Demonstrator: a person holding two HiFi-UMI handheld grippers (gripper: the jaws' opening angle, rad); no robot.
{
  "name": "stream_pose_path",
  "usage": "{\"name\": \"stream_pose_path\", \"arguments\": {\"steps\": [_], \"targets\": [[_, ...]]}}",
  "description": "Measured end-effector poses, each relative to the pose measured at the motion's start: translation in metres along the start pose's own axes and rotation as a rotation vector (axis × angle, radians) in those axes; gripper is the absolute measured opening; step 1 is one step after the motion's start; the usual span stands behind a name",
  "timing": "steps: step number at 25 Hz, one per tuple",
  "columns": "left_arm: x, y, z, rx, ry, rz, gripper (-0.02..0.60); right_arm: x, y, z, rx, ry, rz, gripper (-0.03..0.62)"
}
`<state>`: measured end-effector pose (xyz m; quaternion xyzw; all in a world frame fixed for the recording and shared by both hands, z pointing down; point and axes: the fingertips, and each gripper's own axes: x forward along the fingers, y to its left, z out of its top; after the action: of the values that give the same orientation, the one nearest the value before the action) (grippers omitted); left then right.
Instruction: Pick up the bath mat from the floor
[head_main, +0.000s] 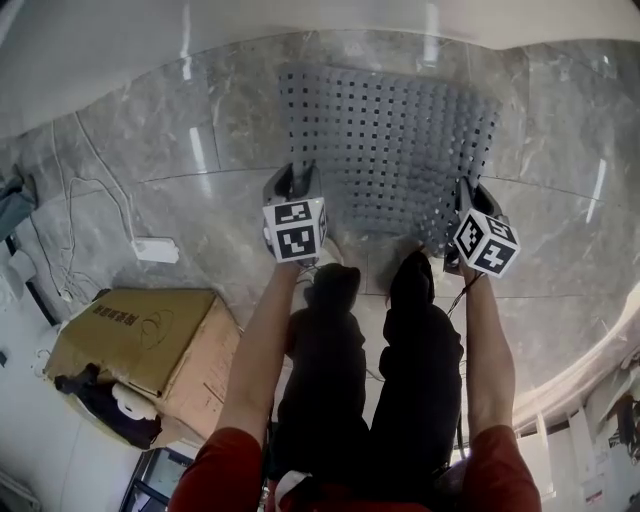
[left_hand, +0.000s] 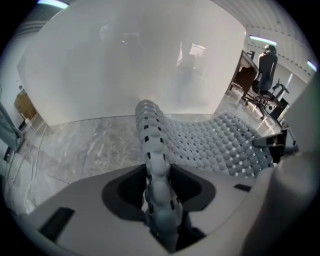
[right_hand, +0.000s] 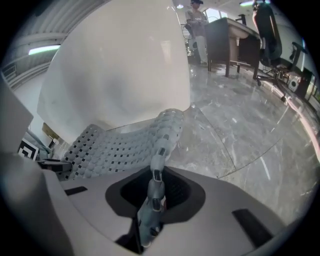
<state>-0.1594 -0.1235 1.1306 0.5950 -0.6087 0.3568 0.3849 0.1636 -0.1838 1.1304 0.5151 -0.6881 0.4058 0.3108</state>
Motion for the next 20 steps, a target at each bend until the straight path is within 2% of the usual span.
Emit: {"name": "stream_pose_path", "arguments": {"steps": [7,20], "targets": [[-0.080,-0.001,0.049,-0.019,-0.047,0.004,0.153,-0.072,0.027,0.047,-0.052,-0.044,-0.003,0.061],[-0.260,0.007,0.136,-0.049,-0.137,0.010,0.147,-0.233,0.090,0.144,-0.141,-0.124,-0.025,0.058]]}}
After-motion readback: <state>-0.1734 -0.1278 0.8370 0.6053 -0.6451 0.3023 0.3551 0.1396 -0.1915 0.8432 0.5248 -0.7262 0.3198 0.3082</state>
